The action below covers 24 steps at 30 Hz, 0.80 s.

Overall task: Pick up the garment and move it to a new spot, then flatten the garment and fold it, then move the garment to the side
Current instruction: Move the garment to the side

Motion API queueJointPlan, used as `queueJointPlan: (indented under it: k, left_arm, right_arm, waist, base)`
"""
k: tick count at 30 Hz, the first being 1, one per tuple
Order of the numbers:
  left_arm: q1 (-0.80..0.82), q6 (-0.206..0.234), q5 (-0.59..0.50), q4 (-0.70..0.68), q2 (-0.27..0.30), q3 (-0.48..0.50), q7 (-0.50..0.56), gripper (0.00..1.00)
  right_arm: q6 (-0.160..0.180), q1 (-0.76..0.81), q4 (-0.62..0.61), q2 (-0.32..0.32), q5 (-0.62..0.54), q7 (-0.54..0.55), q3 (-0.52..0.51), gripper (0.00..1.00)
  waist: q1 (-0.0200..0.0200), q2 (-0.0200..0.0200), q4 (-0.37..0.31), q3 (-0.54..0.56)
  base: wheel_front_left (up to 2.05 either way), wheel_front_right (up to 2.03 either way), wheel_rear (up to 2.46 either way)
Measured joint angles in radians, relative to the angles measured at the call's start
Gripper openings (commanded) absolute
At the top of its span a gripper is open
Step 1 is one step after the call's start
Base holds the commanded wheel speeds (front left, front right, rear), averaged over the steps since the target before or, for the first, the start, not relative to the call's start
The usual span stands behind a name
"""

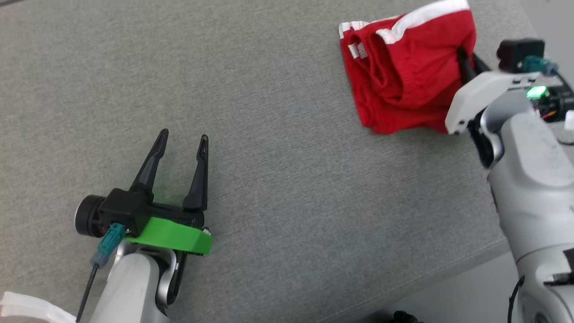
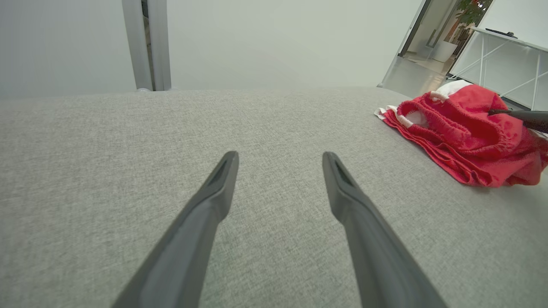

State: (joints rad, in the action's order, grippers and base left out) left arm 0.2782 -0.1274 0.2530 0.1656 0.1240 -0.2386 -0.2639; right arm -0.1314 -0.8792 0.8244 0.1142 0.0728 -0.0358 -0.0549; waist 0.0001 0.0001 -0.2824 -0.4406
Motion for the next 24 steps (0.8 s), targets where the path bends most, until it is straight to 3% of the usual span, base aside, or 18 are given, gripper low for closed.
queueJointPlan:
  k: [5,13,14,15,16,17,24]
  left_arm:
    - [0.001,0.002,0.000,-0.009,0.002,0.011,0.000,1.00]
    - [0.000,0.004,0.002,-0.025,-0.010,0.020,0.000,1.00]
    - [0.000,0.004,0.002,-0.026,-0.011,0.022,0.000,1.00]
    - [0.000,0.004,0.003,-0.026,-0.012,0.024,0.000,1.00]
    - [-0.001,0.004,0.003,-0.026,-0.012,0.026,0.000,1.00]
    - [-0.001,0.004,0.003,-0.026,-0.014,0.029,0.000,1.00]
    - [-0.002,0.004,0.003,-0.024,-0.022,0.039,0.000,1.00]
  right_arm:
    - [0.000,-0.111,0.052,0.051,-0.019,-0.002,-0.045,0.00]
    - [0.000,-0.206,0.143,0.189,-0.127,-0.015,-0.171,0.00]
    - [0.000,-0.209,0.151,0.206,-0.144,-0.023,-0.186,0.10]
    - [0.000,-0.213,0.156,0.212,-0.158,-0.029,-0.195,0.33]
    - [0.000,-0.216,0.157,0.215,-0.176,-0.042,-0.205,0.82]
    - [0.000,-0.217,0.158,0.213,-0.189,-0.058,-0.218,1.00]
    - [0.000,-0.217,0.176,0.194,-0.275,-0.152,-0.290,1.00]
  waist:
    - [0.0000,0.0000,0.035,-0.023]
    - [0.0000,0.0000,0.118,-0.035]
    - [0.0000,0.0000,0.128,-0.036]
    - [0.0000,0.0000,0.136,-0.036]
    - [0.0000,0.0000,0.145,-0.037]
    - [0.0000,0.0000,0.152,-0.038]
    - [0.0000,-0.0001,0.173,-0.029]
  base:
    - [0.00,0.00,0.00]
    - [0.00,0.00,0.00]
    - [0.00,0.00,0.00]
    - [0.00,0.00,0.00]
    - [0.00,0.00,0.00]
    - [0.00,0.00,0.00]
    - [0.00,0.00,0.00]
